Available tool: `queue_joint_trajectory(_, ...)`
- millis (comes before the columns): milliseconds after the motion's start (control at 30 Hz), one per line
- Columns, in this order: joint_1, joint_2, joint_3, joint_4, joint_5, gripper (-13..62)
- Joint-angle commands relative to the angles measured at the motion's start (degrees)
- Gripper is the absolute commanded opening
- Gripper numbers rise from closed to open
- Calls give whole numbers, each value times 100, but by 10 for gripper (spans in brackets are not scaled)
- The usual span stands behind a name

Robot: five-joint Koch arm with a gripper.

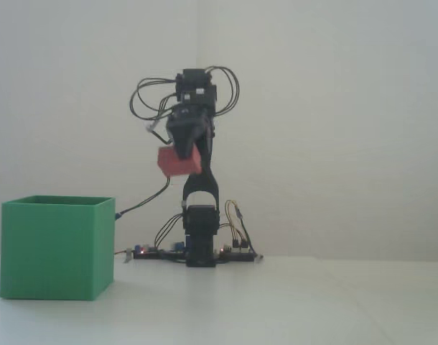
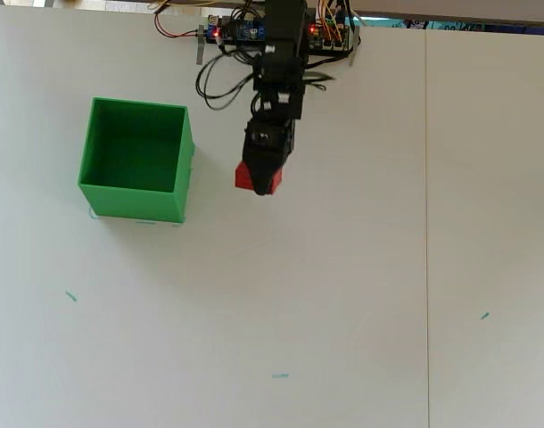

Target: Grasp a red block and put it in the green bin.

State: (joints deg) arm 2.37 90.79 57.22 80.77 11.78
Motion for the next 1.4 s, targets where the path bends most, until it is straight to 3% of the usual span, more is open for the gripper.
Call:
queue_joint_trajectory(0, 378, 686, -290, -26, -35, 37)
queue_joint_trajectory(233, 2039, 1125, -281, -35, -554, 37)
queue_joint_trajectory(500, 3814, -439, -835, -1046, -1169, 37)
queue_joint_trajectory(667, 4509, -633, -1081, -1433, -1187, 37)
queue_joint_trajectory(1100, 4834, -439, -1160, -1327, -1582, 42)
queue_joint_trajectory(1200, 4834, -439, -1160, -1327, -1591, 236)
queue_joint_trajectory(1367, 4790, -439, -1160, -1327, -1591, 306)
